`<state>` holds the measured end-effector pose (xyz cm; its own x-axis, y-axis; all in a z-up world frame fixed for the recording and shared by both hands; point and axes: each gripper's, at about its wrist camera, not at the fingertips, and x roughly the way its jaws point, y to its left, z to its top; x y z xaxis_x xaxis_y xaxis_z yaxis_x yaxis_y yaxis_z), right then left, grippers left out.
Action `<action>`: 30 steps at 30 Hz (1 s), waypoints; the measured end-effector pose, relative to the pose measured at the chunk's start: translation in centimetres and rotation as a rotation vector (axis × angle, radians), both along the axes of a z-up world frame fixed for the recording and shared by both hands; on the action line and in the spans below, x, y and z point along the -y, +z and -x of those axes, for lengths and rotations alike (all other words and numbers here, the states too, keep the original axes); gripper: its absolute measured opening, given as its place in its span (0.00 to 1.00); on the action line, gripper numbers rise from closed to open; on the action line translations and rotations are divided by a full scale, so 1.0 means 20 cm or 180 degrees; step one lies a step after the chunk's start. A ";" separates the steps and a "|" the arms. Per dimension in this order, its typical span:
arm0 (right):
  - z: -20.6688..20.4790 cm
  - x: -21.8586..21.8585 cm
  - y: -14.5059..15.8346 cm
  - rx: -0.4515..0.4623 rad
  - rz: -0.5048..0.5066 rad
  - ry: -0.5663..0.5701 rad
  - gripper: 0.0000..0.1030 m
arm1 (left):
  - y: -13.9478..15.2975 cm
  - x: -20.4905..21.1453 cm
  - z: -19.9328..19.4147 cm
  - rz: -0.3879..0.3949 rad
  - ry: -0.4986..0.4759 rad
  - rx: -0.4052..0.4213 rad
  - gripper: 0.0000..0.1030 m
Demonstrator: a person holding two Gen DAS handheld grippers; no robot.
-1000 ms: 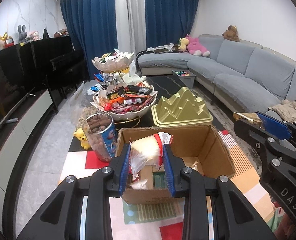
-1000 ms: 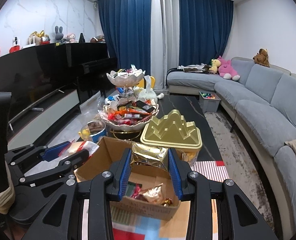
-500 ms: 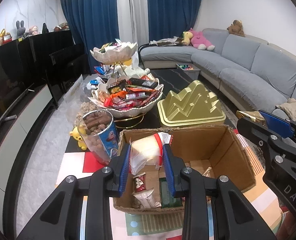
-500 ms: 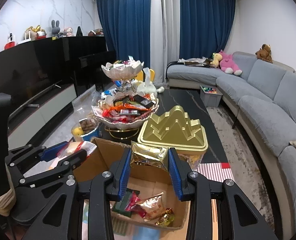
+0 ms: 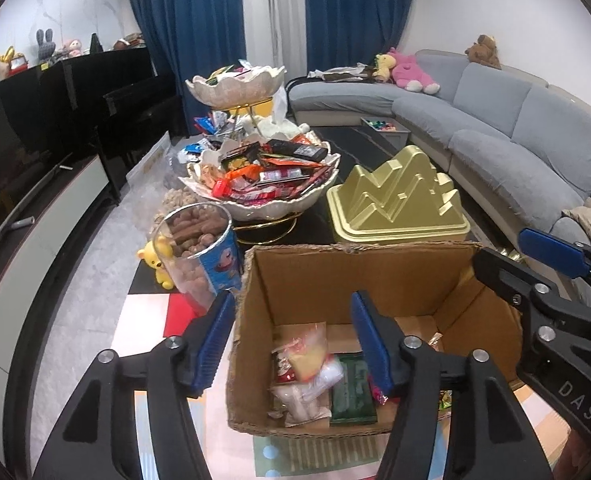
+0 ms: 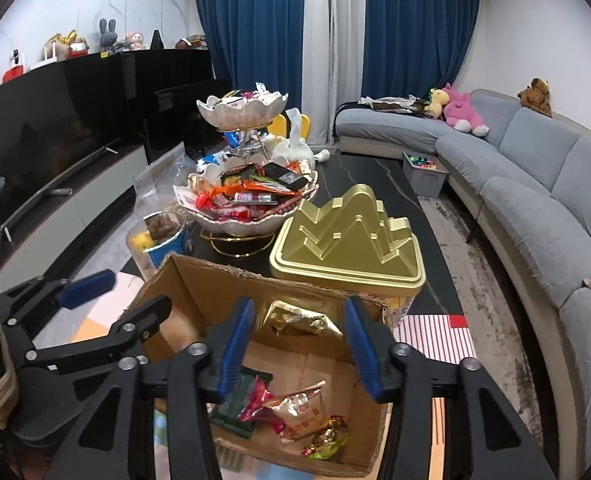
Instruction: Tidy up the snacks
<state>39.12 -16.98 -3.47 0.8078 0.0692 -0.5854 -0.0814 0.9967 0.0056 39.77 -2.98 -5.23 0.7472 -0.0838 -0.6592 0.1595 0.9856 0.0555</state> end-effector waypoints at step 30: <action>0.32 0.03 0.22 0.0226 -0.0081 -0.0187 0.76 | 0.26 -0.09 0.33 -0.0050 0.0254 0.0308 0.87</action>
